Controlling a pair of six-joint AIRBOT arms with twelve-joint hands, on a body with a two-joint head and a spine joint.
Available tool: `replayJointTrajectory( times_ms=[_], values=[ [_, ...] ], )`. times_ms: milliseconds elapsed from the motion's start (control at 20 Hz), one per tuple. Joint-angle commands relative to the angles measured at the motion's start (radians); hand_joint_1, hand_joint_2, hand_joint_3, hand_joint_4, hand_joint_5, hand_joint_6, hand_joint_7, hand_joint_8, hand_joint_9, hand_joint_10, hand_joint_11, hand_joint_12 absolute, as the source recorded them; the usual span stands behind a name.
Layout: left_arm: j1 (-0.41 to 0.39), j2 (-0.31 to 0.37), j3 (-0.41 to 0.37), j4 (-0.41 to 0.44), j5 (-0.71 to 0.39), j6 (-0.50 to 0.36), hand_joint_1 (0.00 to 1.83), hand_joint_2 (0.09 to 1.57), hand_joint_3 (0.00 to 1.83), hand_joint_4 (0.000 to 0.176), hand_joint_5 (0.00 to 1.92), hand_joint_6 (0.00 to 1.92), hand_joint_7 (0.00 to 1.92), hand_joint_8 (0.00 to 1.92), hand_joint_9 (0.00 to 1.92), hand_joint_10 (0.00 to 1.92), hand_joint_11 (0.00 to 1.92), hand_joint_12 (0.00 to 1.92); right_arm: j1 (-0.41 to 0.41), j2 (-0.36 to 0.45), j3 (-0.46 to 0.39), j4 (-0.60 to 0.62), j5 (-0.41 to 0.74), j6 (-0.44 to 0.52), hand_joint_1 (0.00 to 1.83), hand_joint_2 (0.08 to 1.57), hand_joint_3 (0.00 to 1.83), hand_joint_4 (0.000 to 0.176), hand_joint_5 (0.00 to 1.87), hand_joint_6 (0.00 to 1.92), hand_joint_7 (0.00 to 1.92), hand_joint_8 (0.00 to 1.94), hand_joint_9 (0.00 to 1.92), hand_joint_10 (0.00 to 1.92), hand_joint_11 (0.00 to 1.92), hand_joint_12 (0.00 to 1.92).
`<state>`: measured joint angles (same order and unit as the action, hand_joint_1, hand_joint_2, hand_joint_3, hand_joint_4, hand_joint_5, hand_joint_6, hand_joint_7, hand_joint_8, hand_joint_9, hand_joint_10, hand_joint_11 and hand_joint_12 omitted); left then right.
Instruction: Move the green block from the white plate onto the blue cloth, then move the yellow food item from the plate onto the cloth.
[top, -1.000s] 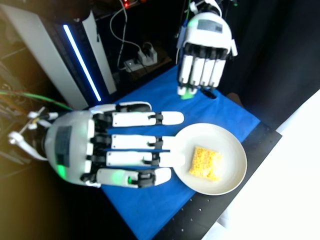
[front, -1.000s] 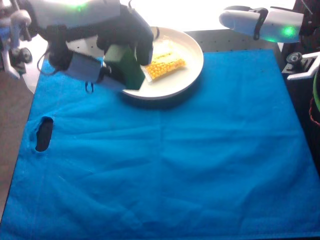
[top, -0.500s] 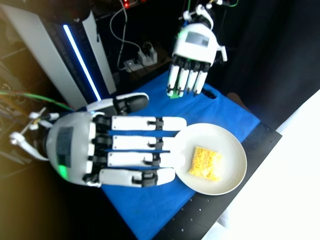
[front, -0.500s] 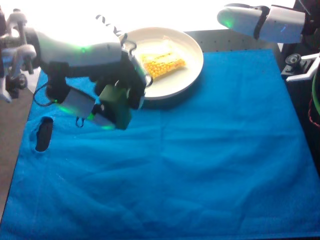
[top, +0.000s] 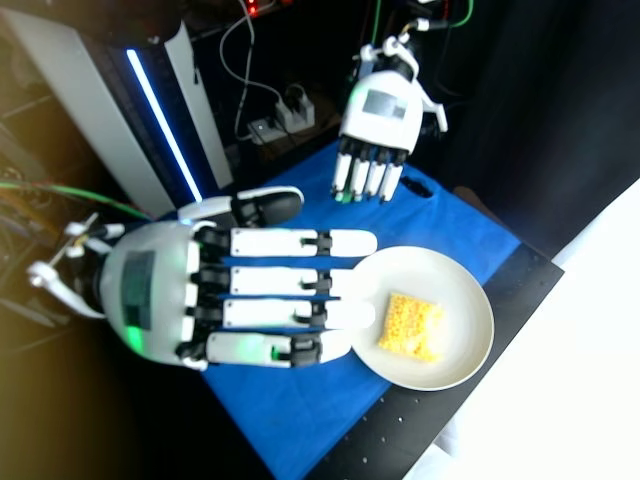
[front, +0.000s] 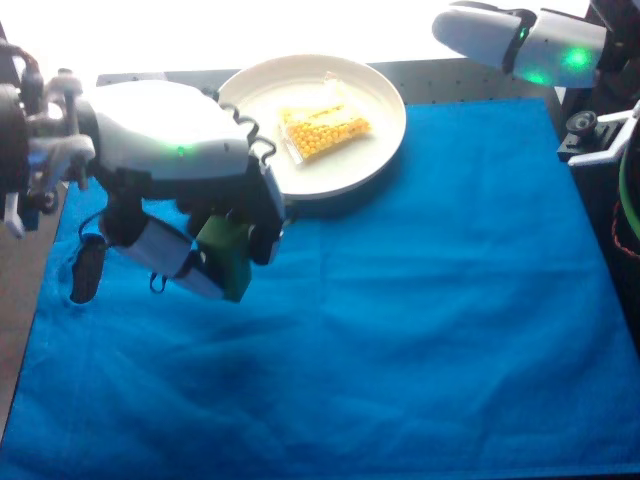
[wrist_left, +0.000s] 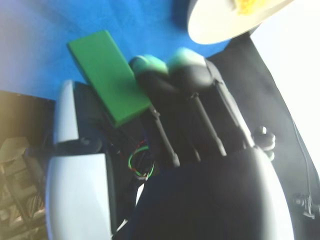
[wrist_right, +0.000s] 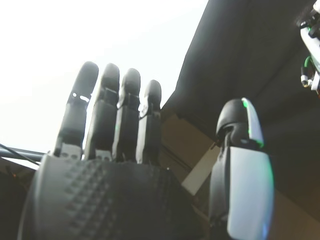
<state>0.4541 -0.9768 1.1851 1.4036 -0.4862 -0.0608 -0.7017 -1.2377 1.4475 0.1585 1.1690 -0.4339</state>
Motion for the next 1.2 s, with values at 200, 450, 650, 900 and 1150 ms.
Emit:
replayJointTrajectory(
  times_ms=[200,450,650,900,1150],
  values=[
    [0.037,-0.051,0.043,-0.034,0.022,-0.015,1.29,1.05,0.00,0.000,1.22,0.34,1.11,1.02,1.08,1.16,0.96,1.61,0.008,-0.003,-0.001,0.006,0.116,0.008,0.56,0.95,0.00,0.043,0.56,0.00,0.57,0.00,0.50,0.00,0.10,1.14],
    [0.070,-0.089,0.094,-0.045,0.024,-0.064,1.27,1.04,0.00,0.000,1.20,0.42,1.13,0.92,1.11,0.92,0.95,1.45,0.006,-0.004,-0.001,0.005,0.116,0.008,0.60,0.96,0.00,0.019,0.56,0.00,0.57,0.00,0.50,0.00,0.10,1.16],
    [0.080,-0.096,0.098,-0.046,0.027,-0.064,1.27,1.06,0.00,0.000,1.23,0.34,1.01,1.16,0.90,1.57,0.83,1.88,0.006,-0.004,-0.001,0.004,0.116,0.008,0.59,0.96,0.00,0.044,0.59,0.01,0.57,0.00,0.50,0.00,0.10,1.16],
    [0.079,-0.088,0.100,-0.071,0.004,-0.064,0.88,0.82,0.00,0.002,0.77,0.09,0.77,0.47,0.59,0.87,0.33,1.39,0.006,-0.004,-0.001,0.002,0.116,0.008,0.57,0.93,0.00,0.048,0.56,0.00,0.62,0.01,0.54,0.01,0.16,1.16],
    [0.058,-0.061,0.083,-0.087,-0.022,-0.064,0.70,0.71,0.00,0.038,0.49,0.00,0.37,0.60,0.30,0.95,0.14,1.47,0.005,-0.003,0.000,0.001,0.116,0.008,0.55,0.92,0.00,0.075,0.56,0.00,0.62,0.00,0.54,0.00,0.16,1.13]
  ],
)
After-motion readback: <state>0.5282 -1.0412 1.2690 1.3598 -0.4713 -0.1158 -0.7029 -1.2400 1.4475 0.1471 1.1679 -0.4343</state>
